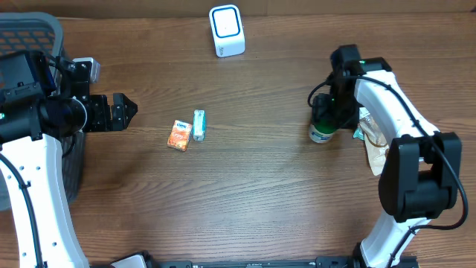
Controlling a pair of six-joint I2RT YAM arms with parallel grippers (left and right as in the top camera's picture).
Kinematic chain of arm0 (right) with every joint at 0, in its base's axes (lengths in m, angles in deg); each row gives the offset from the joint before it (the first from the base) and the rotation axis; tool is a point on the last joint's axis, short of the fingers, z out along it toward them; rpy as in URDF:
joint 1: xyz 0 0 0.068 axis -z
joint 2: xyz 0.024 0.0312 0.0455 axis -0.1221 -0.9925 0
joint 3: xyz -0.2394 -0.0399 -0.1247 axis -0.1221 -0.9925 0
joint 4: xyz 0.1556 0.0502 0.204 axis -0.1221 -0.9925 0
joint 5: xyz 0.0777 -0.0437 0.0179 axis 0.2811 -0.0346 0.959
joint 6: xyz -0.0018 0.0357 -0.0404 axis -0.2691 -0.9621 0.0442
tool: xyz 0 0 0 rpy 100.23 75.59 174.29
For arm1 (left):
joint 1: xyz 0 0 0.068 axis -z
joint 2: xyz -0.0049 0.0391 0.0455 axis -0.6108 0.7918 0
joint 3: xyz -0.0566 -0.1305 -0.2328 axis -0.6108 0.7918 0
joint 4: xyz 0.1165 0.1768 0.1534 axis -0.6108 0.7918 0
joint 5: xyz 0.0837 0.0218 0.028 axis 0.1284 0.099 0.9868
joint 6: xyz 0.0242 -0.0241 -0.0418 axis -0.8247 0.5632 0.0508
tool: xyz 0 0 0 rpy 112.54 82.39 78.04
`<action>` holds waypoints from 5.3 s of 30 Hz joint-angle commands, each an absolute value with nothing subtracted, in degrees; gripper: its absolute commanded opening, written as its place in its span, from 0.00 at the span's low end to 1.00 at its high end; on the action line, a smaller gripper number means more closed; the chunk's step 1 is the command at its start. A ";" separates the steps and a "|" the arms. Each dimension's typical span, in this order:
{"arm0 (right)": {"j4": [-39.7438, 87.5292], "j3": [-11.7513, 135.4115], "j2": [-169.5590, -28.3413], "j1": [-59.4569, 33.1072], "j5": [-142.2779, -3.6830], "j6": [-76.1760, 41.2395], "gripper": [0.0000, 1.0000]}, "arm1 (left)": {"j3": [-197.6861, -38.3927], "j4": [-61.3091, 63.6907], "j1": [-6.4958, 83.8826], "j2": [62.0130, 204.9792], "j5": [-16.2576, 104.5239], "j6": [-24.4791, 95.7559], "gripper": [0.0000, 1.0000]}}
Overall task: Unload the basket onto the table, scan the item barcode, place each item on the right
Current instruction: 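Carry the jar right and set it down beside the snack bag, then reach the right gripper to the green wipes pack and grasp it, then lift the wipes pack up toward the scanner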
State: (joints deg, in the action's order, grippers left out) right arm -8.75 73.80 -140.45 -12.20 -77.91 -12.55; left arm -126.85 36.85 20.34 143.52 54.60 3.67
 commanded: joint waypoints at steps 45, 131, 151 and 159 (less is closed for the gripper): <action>4.04 92.86 -146.76 -37.99 -62.30 -26.60 0.84 | -126.72 36.83 20.04 143.87 54.60 2.82 1.00; 9.89 85.64 -145.71 -24.11 1.98 -19.46 0.04 | -126.72 36.83 20.04 143.87 54.60 2.80 1.00; 9.65 85.64 -145.01 -14.52 8.95 -26.08 0.04 | -126.69 36.83 20.04 143.87 54.60 2.82 1.00; 10.99 85.64 -142.78 -13.36 8.93 -25.71 0.04 | -126.69 36.83 20.04 143.87 54.60 2.82 1.00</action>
